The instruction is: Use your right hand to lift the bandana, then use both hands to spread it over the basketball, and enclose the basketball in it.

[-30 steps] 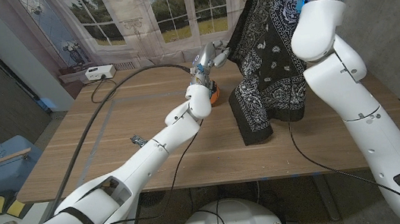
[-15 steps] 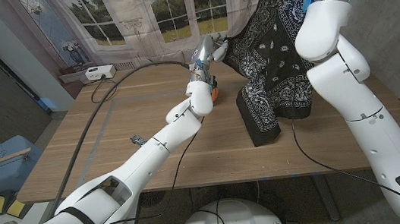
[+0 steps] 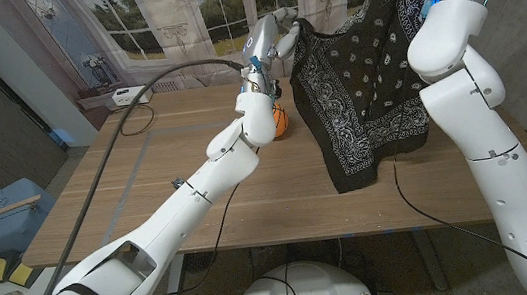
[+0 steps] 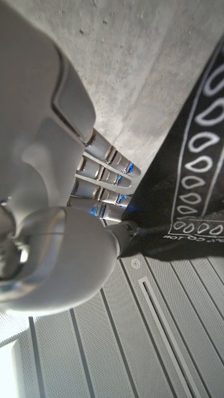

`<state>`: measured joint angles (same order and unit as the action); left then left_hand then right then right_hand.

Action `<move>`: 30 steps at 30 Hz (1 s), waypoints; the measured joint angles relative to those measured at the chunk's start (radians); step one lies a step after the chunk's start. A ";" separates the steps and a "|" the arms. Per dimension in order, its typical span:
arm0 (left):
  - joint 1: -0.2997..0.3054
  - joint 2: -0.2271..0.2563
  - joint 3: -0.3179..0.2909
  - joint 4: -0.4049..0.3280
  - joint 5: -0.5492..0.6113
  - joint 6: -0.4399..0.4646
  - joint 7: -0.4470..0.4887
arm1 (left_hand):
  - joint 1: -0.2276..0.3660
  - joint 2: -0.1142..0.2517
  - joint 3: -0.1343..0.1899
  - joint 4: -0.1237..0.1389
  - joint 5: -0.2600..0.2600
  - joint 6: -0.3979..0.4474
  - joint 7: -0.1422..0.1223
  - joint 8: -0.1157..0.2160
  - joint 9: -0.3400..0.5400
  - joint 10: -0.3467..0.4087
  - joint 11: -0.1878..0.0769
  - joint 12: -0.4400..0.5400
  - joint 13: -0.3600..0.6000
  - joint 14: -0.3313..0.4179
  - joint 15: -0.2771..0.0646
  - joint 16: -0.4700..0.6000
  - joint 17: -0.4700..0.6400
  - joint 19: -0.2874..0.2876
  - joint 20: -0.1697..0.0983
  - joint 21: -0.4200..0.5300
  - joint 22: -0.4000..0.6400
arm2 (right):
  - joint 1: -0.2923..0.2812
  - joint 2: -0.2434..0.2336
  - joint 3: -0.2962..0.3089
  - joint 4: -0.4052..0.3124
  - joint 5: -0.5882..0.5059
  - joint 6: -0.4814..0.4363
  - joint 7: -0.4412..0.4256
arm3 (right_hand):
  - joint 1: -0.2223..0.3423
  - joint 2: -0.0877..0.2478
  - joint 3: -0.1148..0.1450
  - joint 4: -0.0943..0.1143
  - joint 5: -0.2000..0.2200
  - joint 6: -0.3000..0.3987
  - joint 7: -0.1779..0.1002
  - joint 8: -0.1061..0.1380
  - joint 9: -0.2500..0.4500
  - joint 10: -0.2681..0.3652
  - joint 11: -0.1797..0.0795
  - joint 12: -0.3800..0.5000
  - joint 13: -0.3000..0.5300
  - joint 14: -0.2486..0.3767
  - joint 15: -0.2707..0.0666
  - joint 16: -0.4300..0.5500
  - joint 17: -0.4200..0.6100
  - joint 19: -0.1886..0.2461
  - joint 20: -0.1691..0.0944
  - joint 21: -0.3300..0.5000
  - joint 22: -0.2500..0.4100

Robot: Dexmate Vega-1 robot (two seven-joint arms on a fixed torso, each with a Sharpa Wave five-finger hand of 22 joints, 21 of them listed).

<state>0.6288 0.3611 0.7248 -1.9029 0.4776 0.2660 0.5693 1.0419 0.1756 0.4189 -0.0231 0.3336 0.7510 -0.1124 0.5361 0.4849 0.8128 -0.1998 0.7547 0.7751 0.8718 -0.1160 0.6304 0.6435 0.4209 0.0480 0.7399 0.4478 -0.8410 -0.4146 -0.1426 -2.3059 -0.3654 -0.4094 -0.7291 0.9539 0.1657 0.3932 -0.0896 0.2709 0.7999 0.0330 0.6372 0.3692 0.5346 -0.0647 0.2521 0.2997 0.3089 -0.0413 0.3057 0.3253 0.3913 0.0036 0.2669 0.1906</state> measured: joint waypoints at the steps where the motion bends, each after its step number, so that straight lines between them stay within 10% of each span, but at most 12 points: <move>1: 0.001 0.001 -0.001 -0.003 0.003 0.002 -0.001 | 0.000 0.000 0.000 0.000 0.004 0.000 0.000 0.006 0.000 0.000 0.000 0.003 0.007 0.000 0.000 0.000 0.004 0.000 0.000 0.003 0.000 | -0.002 0.000 0.003 0.000 0.001 0.000 -0.001 | 0.000 0.000 0.000 0.000 0.000 -0.001 -0.001 0.000 0.000 0.000 0.000 -0.001 0.000 0.000 0.000 0.000 0.002 0.000 0.000 0.000 0.000; 30: 0.120 0.048 -0.111 -0.442 0.072 -0.001 -0.128 | 0.007 -0.007 0.005 0.022 0.027 -0.019 -0.005 0.018 0.013 -0.010 0.000 0.030 0.111 -0.004 0.004 -0.015 0.060 -0.020 0.002 0.041 0.004 | -0.084 -0.045 0.112 -0.062 0.163 -0.011 0.040 | -0.002 -0.002 -0.005 0.004 -0.001 -0.007 -0.007 0.000 -0.001 -0.013 -0.013 -0.008 0.005 -0.004 0.001 0.000 0.012 -0.005 0.004 0.000 0.000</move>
<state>0.7487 0.4087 0.6135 -2.3445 0.5493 0.2647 0.4410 1.0486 0.1688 0.4243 -0.0011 0.3606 0.7317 -0.1177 0.5536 0.4984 0.8026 -0.1999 0.7846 0.8864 0.8683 -0.1123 0.6156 0.7030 0.4012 0.0499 0.7810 0.4522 -0.9247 -0.4600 -0.0304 -2.3674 -0.2027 -0.4204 -0.6891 0.9516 0.1634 0.3886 -0.0855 0.2701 0.7933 0.0263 0.6374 0.3685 0.5219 -0.0773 0.2436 0.3043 0.3053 -0.0404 0.3057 0.3368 0.3868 0.0080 0.2669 0.1906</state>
